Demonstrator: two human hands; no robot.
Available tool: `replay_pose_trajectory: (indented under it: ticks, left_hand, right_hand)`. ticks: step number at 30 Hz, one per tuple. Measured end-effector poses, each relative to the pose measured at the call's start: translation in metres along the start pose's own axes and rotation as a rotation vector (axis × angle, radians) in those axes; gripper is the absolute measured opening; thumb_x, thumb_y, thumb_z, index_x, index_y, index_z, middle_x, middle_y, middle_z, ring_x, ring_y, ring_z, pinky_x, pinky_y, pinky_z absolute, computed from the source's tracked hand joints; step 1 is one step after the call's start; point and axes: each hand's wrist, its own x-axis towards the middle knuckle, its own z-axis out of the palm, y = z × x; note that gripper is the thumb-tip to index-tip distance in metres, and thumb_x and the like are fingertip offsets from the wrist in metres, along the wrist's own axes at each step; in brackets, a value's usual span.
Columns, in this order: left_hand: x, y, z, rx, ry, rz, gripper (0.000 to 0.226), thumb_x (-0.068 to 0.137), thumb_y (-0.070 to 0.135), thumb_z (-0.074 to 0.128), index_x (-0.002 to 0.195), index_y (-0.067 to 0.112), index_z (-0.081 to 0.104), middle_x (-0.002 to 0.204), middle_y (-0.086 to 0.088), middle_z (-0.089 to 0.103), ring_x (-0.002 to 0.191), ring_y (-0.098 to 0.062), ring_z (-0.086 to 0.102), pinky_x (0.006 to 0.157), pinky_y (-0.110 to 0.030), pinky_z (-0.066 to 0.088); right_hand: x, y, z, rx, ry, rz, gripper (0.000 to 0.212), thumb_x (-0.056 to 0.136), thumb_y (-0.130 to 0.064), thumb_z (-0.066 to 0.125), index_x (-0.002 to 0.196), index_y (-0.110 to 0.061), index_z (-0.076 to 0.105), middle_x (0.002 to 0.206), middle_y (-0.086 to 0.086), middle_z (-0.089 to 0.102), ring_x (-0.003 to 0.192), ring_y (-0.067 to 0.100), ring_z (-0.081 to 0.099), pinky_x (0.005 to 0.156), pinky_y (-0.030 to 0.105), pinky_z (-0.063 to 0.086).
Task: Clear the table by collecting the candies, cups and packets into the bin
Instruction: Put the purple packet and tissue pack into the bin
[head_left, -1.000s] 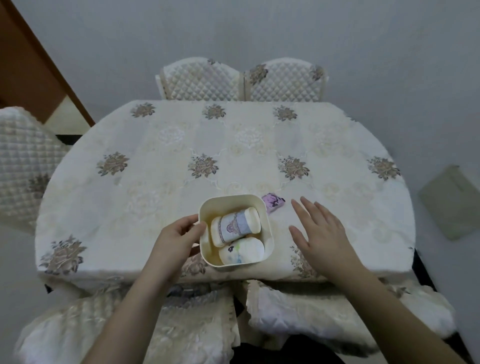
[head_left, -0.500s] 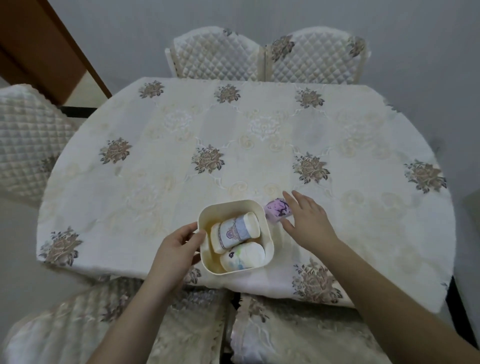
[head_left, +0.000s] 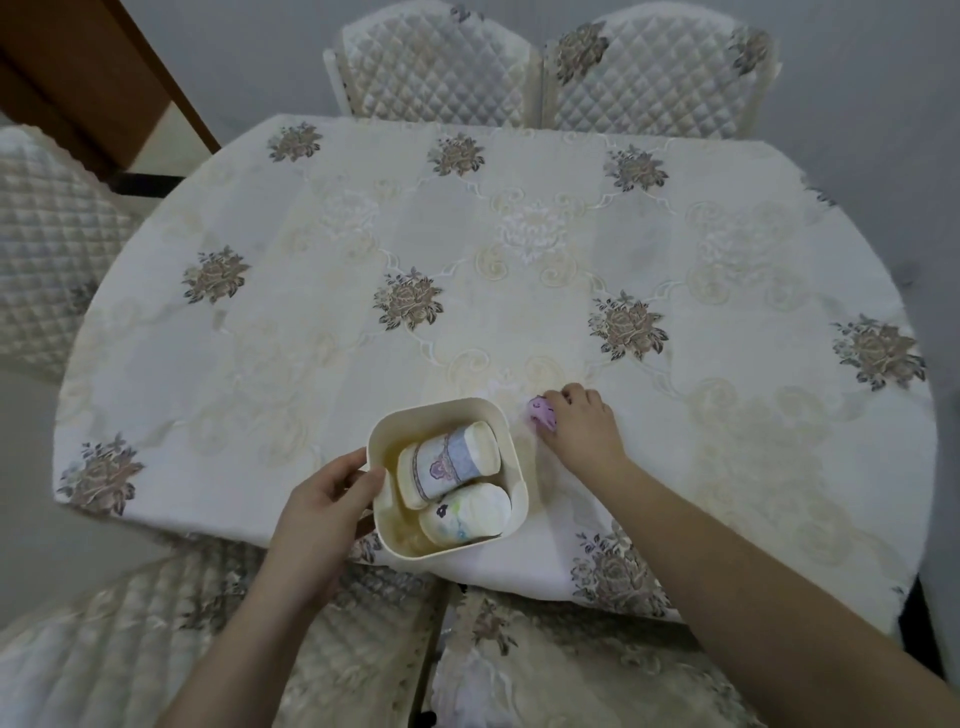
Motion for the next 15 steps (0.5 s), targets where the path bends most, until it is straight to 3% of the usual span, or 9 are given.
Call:
replay_pose_trajectory:
  ticks: [3, 6, 9, 12, 15]
  left_hand:
    - [-0.001, 0.0, -0.001, -0.005, 0.003, -0.002, 0.025, 0.097, 0.012, 0.061, 0.118, 0.014, 0.072, 0.101, -0.017, 0.075, 0.078, -0.014, 0.073, 0.061, -0.021, 0.057]
    - [-0.003, 0.0, -0.004, 0.02, -0.009, 0.003, 0.024, 0.097, 0.014, 0.06, 0.118, 0.015, 0.072, 0.102, -0.014, 0.076, 0.08, -0.013, 0.073, 0.063, -0.022, 0.058]
    - [-0.004, 0.0, -0.005, 0.011, -0.024, 0.0, 0.023, 0.098, 0.014, 0.059, 0.117, 0.015, 0.073, 0.101, -0.01, 0.078, 0.081, -0.014, 0.074, 0.063, -0.024, 0.058]
    - [-0.005, 0.001, -0.005, 0.023, -0.037, 0.013, 0.022, 0.097, 0.014, 0.06, 0.114, 0.015, 0.074, 0.101, -0.01, 0.078, 0.081, -0.014, 0.075, 0.064, -0.026, 0.059]
    - [-0.009, 0.0, -0.003, 0.042, -0.05, 0.029, 0.022, 0.098, 0.014, 0.059, 0.114, 0.016, 0.074, 0.101, -0.014, 0.077, 0.08, -0.014, 0.074, 0.065, -0.026, 0.059]
  right_hand:
    - [-0.003, 0.006, -0.004, 0.05, 0.012, -0.003, 0.032, 0.092, -0.035, 0.054, 0.112, -0.01, 0.061, 0.109, 0.013, 0.057, 0.098, 0.032, 0.054, 0.079, 0.04, 0.045]
    - [-0.013, 0.012, -0.015, 0.253, 0.002, 0.041, 0.023, 0.094, -0.029, 0.052, 0.094, -0.008, 0.059, 0.087, 0.011, 0.058, 0.083, 0.032, 0.058, 0.065, 0.037, 0.041]
    - [-0.039, 0.017, -0.031, 0.45, 0.043, 0.103, 0.016, 0.095, -0.029, 0.052, 0.097, -0.014, 0.053, 0.077, 0.004, 0.06, 0.069, 0.024, 0.058, 0.053, 0.032, 0.035]
    - [-0.072, 0.015, -0.054, 0.579, 0.09, 0.144, 0.015, 0.096, -0.036, 0.05, 0.096, -0.021, 0.046, 0.073, -0.005, 0.062, 0.063, 0.008, 0.058, 0.049, 0.025, 0.039]
    - [-0.099, 0.006, -0.079, 0.66, 0.162, 0.102, 0.009, 0.095, -0.032, 0.053, 0.09, -0.025, 0.049, 0.08, -0.013, 0.059, 0.07, -0.003, 0.056, 0.054, 0.014, 0.037]
